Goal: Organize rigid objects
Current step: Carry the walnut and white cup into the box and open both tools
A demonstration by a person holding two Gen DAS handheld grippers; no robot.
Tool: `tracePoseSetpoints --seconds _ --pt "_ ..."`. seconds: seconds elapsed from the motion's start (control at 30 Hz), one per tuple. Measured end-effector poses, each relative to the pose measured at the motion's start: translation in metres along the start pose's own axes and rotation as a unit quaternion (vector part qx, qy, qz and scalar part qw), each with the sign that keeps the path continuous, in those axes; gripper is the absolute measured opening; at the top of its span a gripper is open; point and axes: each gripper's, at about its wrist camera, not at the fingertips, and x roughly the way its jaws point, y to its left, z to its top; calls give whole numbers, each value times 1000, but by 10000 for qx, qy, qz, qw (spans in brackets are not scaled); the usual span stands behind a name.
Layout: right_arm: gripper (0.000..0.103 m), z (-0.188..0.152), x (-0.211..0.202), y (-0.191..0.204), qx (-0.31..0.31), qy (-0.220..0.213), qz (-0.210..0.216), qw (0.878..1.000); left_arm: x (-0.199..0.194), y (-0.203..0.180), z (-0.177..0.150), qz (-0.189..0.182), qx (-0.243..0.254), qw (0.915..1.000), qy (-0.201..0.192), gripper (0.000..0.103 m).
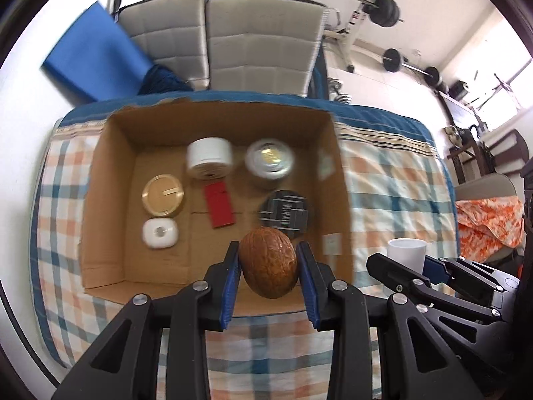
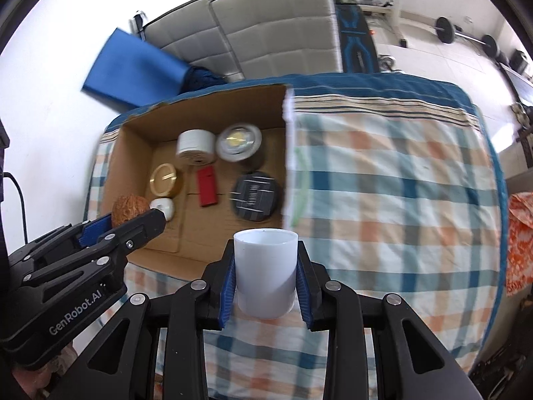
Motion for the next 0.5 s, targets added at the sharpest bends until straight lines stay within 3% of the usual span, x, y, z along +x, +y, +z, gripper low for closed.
tracePoseSetpoints --seconds 0.1,0.3,0.5 --pt "33 4 34 31 -80 209 120 9997 13 36 3 78 -159 9996 213 31" --pt "33 7 107 52 -102 658 17 9978 64 85 7 -128 -480 9949 873 31" --pt "34 5 164 58 -6 1091 -71 9940 115 98 4 -284 -469 9871 1502 31"
